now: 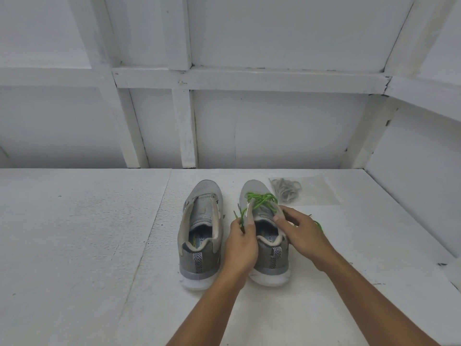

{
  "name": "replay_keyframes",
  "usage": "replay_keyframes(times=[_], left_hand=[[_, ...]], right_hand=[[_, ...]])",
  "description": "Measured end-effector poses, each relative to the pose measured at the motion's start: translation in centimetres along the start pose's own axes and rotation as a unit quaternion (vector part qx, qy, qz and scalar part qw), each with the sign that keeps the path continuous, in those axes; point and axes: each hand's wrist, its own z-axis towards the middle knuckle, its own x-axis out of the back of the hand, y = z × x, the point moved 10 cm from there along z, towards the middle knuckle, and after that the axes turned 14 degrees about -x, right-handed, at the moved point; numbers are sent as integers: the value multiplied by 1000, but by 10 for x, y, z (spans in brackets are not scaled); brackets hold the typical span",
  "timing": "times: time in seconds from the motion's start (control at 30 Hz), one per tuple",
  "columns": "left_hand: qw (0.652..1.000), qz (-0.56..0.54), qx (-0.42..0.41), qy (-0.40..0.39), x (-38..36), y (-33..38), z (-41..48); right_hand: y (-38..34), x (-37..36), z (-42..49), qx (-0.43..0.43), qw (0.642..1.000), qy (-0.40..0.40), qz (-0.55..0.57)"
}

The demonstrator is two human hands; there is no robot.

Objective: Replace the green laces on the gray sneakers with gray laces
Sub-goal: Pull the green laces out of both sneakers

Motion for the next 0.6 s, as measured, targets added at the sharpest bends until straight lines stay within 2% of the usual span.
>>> replay_keyframes(times=[0.17,0.23,0.3,0.4,0.5,0.6], left_hand=[[998,51,-41,-9,4,30,-13],[994,46,-98,-15,2,51,-21],[992,34,-117,-15,-1,59,-22],[998,41,-44,4,-1,41,-8],[998,37,28,33,1,21,5],[997,31,50,57,3,15,9]], right_hand=[[4,4,5,-12,1000,-18,-6],[-1,15,6,-12,999,13,-40],[-20,27,3,20,995,58,-83],[-56,32,-7,118,981,100,-116],[-77,14,-11,175,964,81,-182],[-83,-9,-8,195,948,46,-247]])
